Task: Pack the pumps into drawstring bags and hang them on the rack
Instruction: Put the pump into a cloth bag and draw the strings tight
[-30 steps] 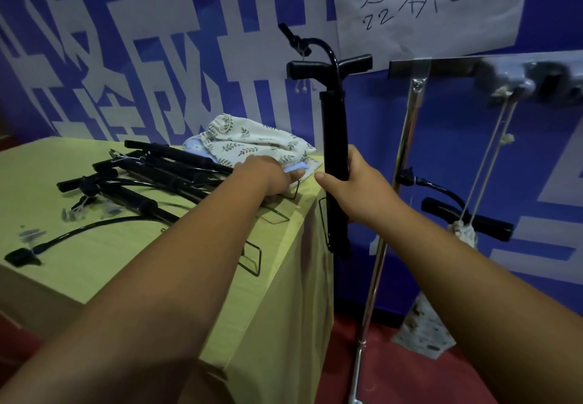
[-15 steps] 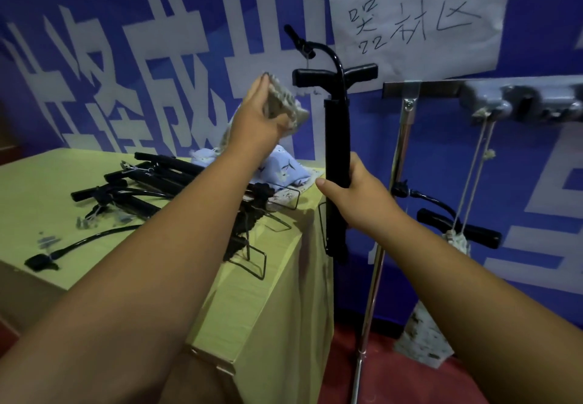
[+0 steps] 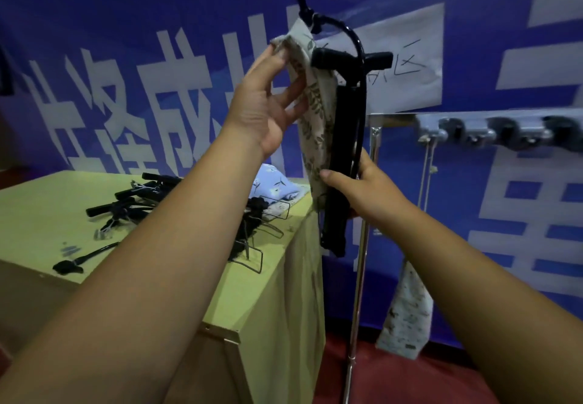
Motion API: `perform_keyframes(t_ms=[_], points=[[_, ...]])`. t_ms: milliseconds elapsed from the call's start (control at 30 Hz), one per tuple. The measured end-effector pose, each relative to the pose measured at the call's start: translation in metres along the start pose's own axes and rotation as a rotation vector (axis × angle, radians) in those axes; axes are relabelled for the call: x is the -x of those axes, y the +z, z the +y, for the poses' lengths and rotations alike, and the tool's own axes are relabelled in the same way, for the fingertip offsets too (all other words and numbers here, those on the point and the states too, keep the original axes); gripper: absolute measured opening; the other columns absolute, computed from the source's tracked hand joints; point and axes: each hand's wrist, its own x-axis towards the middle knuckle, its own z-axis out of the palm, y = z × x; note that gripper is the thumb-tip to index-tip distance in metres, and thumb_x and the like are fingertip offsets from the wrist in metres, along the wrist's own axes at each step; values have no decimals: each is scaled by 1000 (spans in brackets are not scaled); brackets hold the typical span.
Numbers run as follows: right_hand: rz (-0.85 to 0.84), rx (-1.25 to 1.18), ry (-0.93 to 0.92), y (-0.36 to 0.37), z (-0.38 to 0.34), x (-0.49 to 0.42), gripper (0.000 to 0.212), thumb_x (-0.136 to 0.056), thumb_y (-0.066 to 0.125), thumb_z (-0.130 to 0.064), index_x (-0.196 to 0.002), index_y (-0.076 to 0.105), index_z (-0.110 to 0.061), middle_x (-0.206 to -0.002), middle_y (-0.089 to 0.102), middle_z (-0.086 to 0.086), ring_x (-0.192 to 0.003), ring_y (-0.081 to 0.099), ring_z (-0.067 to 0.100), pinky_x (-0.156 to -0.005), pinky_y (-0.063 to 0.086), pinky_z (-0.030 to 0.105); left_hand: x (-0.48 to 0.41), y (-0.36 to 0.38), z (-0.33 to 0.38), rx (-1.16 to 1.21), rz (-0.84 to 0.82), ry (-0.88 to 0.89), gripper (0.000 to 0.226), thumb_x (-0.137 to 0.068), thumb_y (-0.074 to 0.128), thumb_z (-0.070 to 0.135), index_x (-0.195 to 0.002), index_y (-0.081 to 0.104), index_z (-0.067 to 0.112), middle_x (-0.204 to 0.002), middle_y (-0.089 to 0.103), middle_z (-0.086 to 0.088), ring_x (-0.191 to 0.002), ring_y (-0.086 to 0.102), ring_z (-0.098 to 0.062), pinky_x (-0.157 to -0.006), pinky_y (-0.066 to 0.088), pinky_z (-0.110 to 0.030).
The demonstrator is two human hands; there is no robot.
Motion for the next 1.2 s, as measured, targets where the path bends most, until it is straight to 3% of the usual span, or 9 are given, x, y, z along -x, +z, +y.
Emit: perform_keyframes(t_ms=[167,333,467,567,700,800,967,1067,1200], points=[[56,30,-17,-5,-1,28,41,-101,75,-40,-120,54,-69,-117,76,-24,-107,76,8,-87,64,41,26,7,-18,67,45,-86,28,-104,61,22,-130,68,14,-114,76,6,-96,75,-27,-89,60,-46],[82,8,68,-2,15,63,35,-101,75,-41,-131,59,-51,-116,77,-16,-99,79,10,-73,68,42,70,-17,-73,-321,192,-240,71,-99,63,15,-163,32,19,-115,73,-4,-88,75,-23,-89,58,-43],[98,3,156,5,42,92,23,-102,75,-36,-118,62,-45,-104,77,-11,-85,80,11,-57,64,37,130,-43,-134,-599,133,-412,20,-98,57,12,-112,70,20,-89,74,1,-80,67,-18,-76,55,-37],[89,4,214,12,66,109,26,-100,77,-35,-121,63,-40,-104,77,-7,-89,80,16,-64,68,46,172,-56,-167,-677,86,-542,19,-98,56,23,-97,74,30,-88,77,9,-83,69,-13,-75,52,-30],[41,8,265,24,108,136,31,-99,78,-33,-125,64,-40,-102,77,-15,-91,76,2,-80,61,33,209,-75,-206,-626,167,-732,21,-106,53,25,-110,71,35,-102,82,3,-97,78,-22,-86,64,-40],[-25,72,271,30,137,156,39,-97,80,-35,-130,61,-45,-112,76,-21,-98,72,-9,-86,54,22,225,-86,-225,-645,231,-713,20,-107,54,15,-108,72,24,-98,81,-5,-92,78,-27,-73,62,-34],[-115,270,293,32,182,182,35,-91,76,-46,-121,57,-49,-121,61,-4,-111,63,15,-96,54,40,238,-112,-254,-807,312,-657,13,-103,60,22,-113,64,30,-96,77,-5,-81,74,-19,-70,62,-35],[-134,264,328,32,202,194,33,-94,78,-44,-119,57,-48,-115,63,-3,-108,65,12,-91,53,35,247,-124,-274,-820,345,-663,20,-105,56,18,-117,61,33,-75,64,-1,-56,58,-12,-58,48,-33],[-130,119,410,36,223,206,36,-97,81,-30,-126,62,-41,-112,74,-23,-101,68,-14,-86,51,19,258,-137,-301,-494,365,-828,23,-108,50,6,-105,72,11,-101,70,-22,-88,68,-30,-82,57,-41]])
